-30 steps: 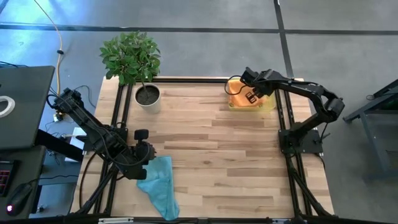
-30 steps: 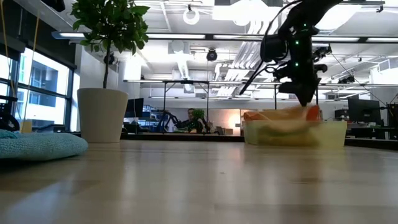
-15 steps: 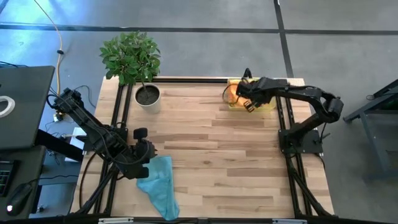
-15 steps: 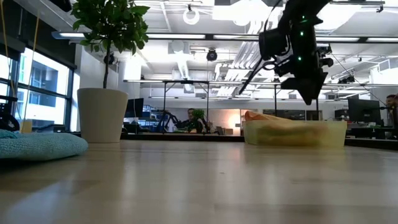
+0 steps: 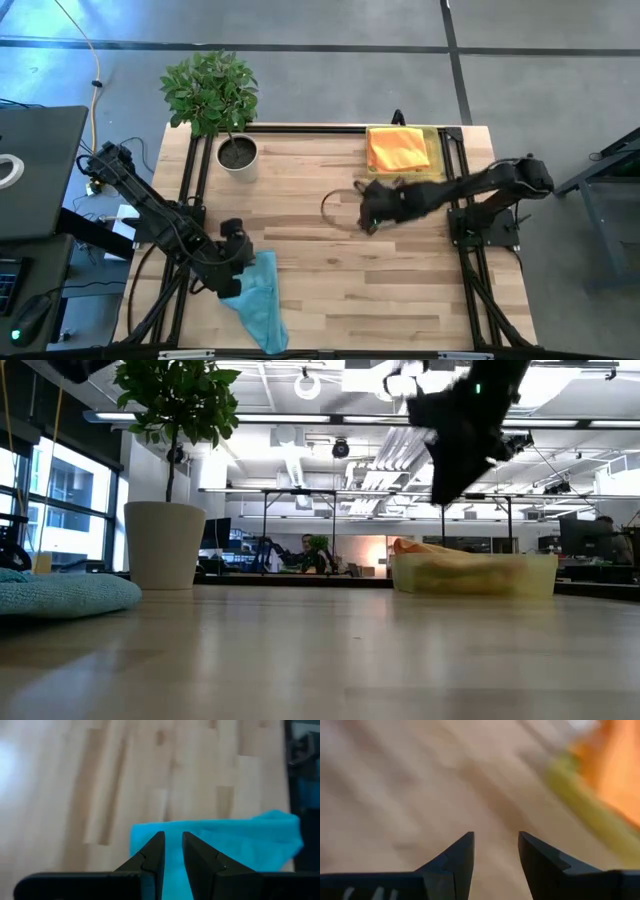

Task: Fold microfiber towels
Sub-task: Fold the blue microfiber towel

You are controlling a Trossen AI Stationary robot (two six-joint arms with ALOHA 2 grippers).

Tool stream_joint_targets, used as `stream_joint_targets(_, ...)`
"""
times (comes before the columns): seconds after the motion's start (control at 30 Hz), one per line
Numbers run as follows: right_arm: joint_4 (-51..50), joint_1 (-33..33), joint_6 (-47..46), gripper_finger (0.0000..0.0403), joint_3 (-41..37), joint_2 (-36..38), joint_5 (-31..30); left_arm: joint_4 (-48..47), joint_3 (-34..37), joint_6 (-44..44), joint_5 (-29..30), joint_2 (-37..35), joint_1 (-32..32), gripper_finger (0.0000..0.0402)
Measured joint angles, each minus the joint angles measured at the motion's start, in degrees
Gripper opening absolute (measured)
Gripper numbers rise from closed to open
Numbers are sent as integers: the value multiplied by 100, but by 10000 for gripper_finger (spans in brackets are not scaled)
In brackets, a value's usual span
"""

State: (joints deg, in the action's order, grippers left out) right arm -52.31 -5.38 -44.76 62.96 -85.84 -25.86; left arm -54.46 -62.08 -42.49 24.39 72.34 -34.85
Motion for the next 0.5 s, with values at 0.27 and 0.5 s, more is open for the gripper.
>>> stream_joint_targets(0.27, 2509, -1531, -26, 145, 0, -160, -924, 1339, 826, 307, -695, 4, -12, 58)
stream_joint_targets(0.5, 4192, -2253, 23, 145, -2, -929, -1439, 2104, 1652, -74, -803, 0, -223, 58)
